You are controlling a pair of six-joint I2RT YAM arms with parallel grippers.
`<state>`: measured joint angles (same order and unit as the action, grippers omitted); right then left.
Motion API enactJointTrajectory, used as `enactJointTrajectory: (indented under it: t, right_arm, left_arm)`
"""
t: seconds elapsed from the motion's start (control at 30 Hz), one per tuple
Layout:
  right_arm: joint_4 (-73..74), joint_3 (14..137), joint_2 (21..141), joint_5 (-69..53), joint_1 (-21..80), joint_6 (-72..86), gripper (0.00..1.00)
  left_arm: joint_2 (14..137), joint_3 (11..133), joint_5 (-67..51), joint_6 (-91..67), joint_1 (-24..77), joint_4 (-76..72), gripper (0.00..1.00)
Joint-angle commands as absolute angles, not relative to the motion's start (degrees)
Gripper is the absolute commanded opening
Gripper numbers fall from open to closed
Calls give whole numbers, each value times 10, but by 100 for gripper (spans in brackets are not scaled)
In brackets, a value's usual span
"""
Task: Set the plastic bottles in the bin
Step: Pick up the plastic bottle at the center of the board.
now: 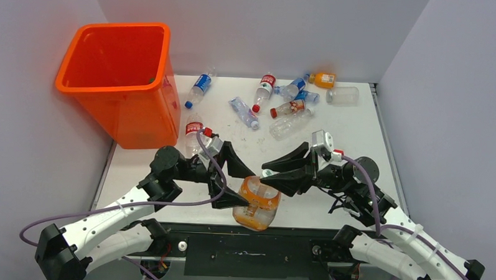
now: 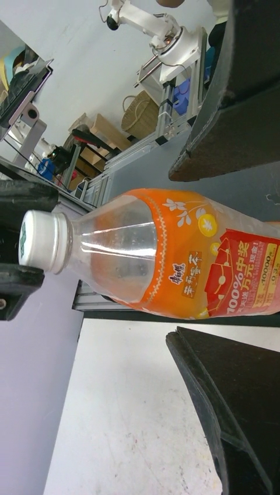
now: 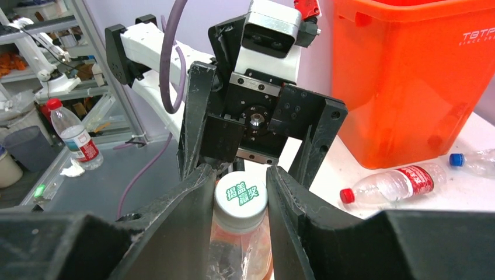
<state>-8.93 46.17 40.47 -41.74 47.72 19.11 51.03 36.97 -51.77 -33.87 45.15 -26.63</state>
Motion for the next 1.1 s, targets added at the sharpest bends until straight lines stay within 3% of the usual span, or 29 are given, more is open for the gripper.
enactJointTrajectory:
  t: [0.0, 0.3, 0.57, 0.9, 0.93, 0.97, 1.03, 1.07]
  right_arm:
    - [-210, 439, 416, -418, 482, 239, 5]
    - [-324, 400, 451, -402, 482, 302, 5]
    - [-338, 398, 463, -386, 482, 307, 5]
    - [-310, 394, 456, -366, 484, 299, 5]
    - [-300, 396, 452, -361, 483, 297, 11]
    - [-288, 398, 449, -353, 483, 296, 26]
    - [-259, 403, 441, -327, 483, 294, 72]
    - [-239, 405, 435, -310, 483, 292, 85]
  left_arm:
    - [508, 354, -537, -387, 458, -402, 96]
    - [516, 350, -529, -408, 470, -458, 100]
    - [529, 349, -546, -412, 486, -465, 70]
    - [529, 356, -539, -423, 496, -473, 19]
    - [526, 356, -534, -420, 495, -473, 13]
    - [523, 357, -526, -417, 495, -472, 7]
    - [512, 358, -506, -404, 495, -465, 0]
    - [504, 360, -490, -389, 495, -451, 0]
